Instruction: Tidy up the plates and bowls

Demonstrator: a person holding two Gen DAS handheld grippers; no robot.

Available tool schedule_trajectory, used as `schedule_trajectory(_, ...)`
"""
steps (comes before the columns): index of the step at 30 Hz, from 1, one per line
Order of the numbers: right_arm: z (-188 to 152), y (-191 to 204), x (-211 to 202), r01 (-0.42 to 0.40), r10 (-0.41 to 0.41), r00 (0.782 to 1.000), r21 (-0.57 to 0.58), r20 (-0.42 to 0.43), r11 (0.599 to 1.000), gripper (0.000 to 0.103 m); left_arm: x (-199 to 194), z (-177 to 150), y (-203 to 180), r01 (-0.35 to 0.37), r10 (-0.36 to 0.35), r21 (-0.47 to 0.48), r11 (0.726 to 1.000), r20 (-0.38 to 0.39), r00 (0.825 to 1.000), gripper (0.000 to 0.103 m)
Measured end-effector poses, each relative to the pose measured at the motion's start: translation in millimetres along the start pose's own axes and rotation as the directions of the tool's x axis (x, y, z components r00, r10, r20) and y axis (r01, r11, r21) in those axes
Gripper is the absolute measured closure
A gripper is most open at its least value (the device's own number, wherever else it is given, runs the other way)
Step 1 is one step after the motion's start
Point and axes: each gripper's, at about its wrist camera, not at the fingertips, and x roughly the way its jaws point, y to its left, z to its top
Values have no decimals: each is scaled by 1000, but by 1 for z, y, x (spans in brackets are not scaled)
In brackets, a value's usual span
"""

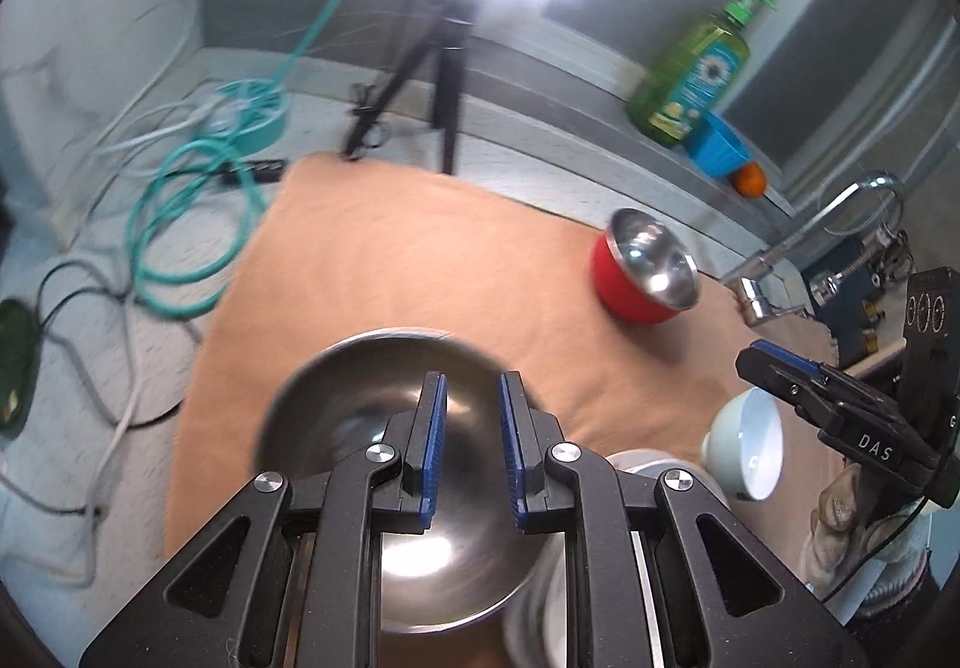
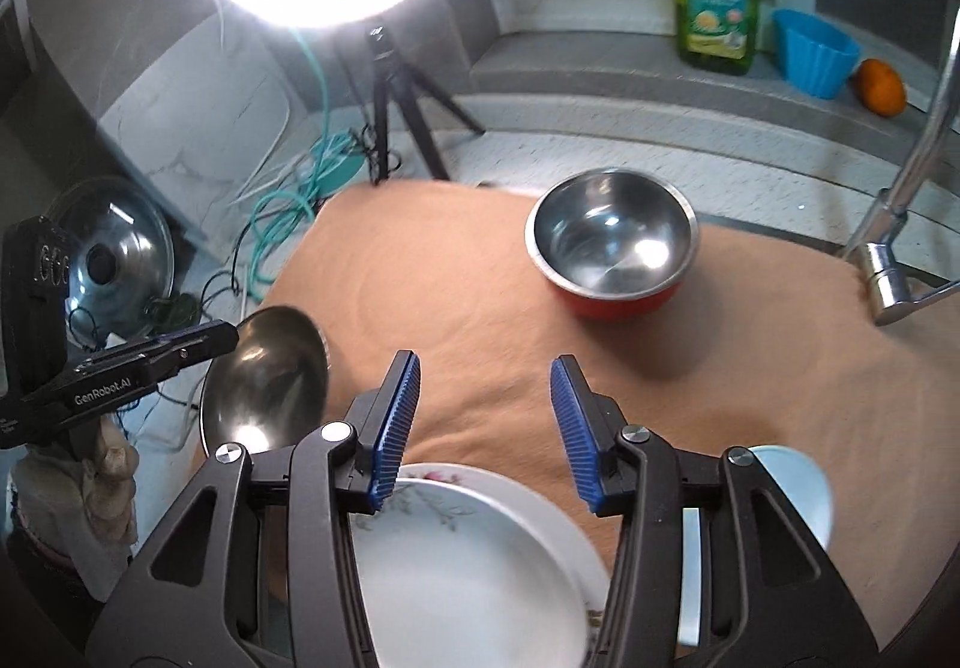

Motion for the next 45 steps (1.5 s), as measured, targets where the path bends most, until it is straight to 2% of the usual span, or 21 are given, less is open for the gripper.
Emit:
schedule_trajectory(5,8,-30,-8,-21,18,999,80,42,997,56,18,16,-33,32,-32,58,998,-3,999,87)
schedule_trajectory(8,13,-43,-4,-15,12,1000,95,27,995,54,31,25,-49,43,-41,90,995,-15,999,87)
schedule_trajectory(13,22,-75,10,28,-21,999,195,-35,980,51,57,38,-67,76,-70,91,993,-60,996,87)
schedule_trajectory(19,34,-102,20,10,-6,1000,251,-17,968,51,88,55,-79,101,-92,81,992,-104,990,87)
schedule_trajectory(21,40,-107,25,27,-23,1000,252,-19,967,59,97,60,-80,105,-97,64,992,-118,988,87)
schedule_trajectory(23,44,-112,32,23,-16,999,263,-32,965,74,106,64,-81,106,-98,51,993,-128,987,87)
schedule_trajectory(34,57,-135,71,-18,53,995,365,-86,931,74,142,89,-82,116,-113,8,993,-181,977,87)
schedule_trajectory(39,61,-133,79,-6,46,994,365,-100,931,74,151,93,-81,104,-101,6,995,-194,976,87)
schedule_trajectory(45,63,-135,88,8,40,991,366,-124,931,81,162,95,-80,92,-85,23,996,-212,973,87)
